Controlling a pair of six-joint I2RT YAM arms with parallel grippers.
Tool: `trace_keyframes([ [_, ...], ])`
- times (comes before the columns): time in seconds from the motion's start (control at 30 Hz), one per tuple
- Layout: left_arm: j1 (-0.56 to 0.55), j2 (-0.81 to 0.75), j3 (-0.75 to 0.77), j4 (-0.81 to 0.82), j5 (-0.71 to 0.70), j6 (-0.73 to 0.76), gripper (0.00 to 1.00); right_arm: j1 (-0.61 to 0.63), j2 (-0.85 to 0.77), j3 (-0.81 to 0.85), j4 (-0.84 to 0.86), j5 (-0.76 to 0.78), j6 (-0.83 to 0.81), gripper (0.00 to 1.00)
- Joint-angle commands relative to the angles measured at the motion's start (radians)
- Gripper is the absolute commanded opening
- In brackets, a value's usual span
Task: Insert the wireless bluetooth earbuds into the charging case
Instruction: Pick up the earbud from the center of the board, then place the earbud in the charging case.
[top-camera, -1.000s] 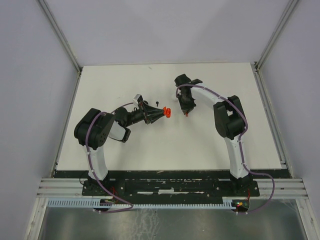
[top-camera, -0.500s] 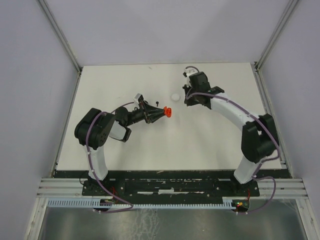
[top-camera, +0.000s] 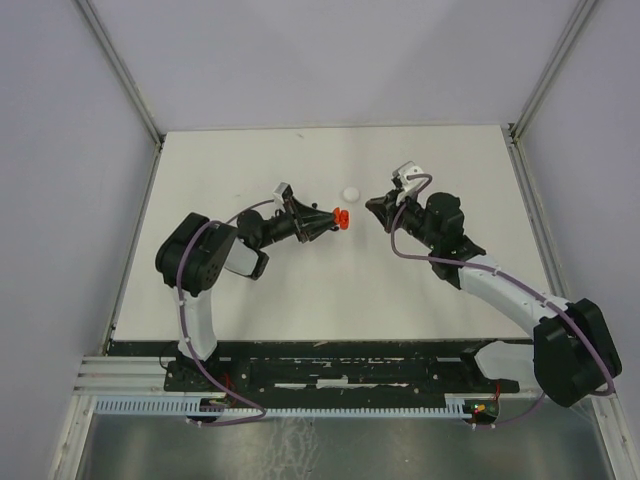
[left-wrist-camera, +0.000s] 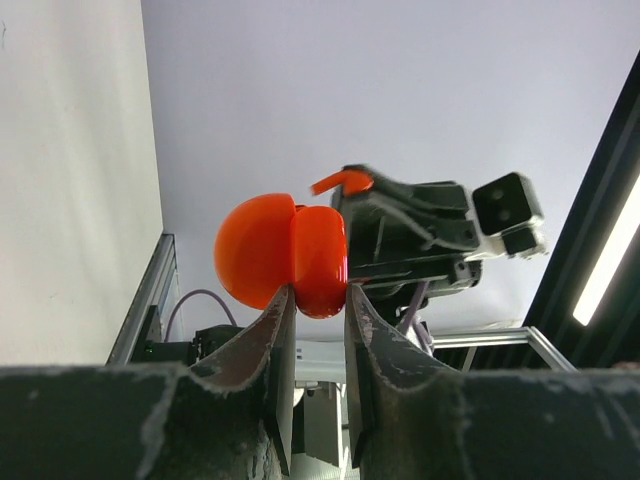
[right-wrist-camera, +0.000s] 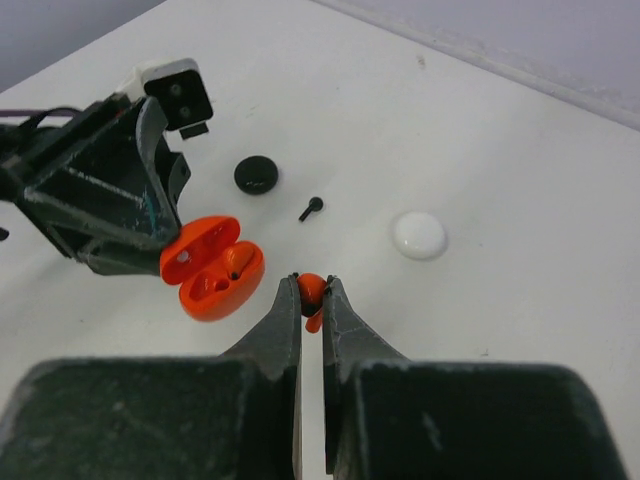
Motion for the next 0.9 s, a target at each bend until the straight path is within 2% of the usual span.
trace_keyframes([
  [0.0,-0.016,0.008,0.039,0.131,-0.025,-0.046,0.03,0.012,-0.022,-0.083,0.311,-0.109,-0.065,0.02],
  [0.23,-0.032,0.017,0.043,0.13,-0.034,-0.058,0.03,0.048,-0.01,-0.154,0.466,-0.154,-0.114,0.02],
  [0.87,-0.048,-0.026,0.026,0.132,-0.028,-0.074,0.03,0.098,0.071,-0.142,0.457,-0.136,-0.147,0.02],
])
